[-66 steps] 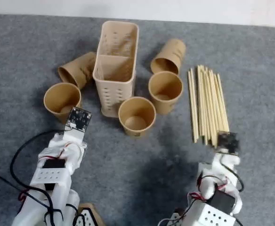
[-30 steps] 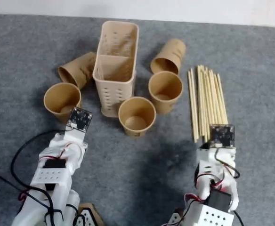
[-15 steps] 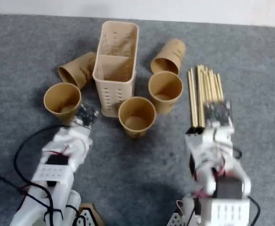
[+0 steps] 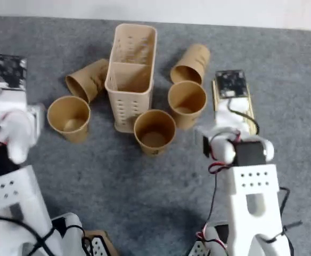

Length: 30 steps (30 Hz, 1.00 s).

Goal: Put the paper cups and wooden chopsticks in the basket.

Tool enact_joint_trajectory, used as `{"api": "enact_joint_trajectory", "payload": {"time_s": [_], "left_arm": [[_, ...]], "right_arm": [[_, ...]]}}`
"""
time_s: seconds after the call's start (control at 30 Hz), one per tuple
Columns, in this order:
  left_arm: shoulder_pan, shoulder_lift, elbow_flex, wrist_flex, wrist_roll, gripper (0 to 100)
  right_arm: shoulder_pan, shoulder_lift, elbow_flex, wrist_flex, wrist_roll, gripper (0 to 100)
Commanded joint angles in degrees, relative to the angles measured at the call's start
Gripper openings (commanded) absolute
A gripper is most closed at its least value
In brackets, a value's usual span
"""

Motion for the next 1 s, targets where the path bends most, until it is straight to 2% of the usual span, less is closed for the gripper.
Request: {"api": "enact_joint_trajectory", "payload": {"time_s": [0.0, 0.23, 0.33, 0.73, 0.87, 0.97], "left_arm": [[-1.7, 4.0, -13.8, 4.4, 0.2, 20], [-2.2, 32.7, -26.3, 12.2, 4.7, 21], [-1.2, 41.0, -32.9, 15.3, 5.8, 21], [2.8, 55.0, -36.6, 16.4, 5.4, 21], [2.8, 60.5, -36.4, 13.3, 5.3, 20], [2.9, 63.6, -36.8, 12.7, 3.5, 14]], "right_arm": [[-2.9, 1.8, -2.5, 0.3, -0.7, 4.8], [-6.7, 10.2, -2.9, -0.1, -2.5, 5.1], [-8.0, 13.4, -4.9, 0.0, -3.4, 5.2], [-8.7, 16.2, -12.7, -0.1, -5.5, 5.2], [-8.8, 16.2, -12.6, -0.8, -5.9, 5.2], [-8.5, 16.2, -12.4, -0.4, -5.9, 5.2]]}}
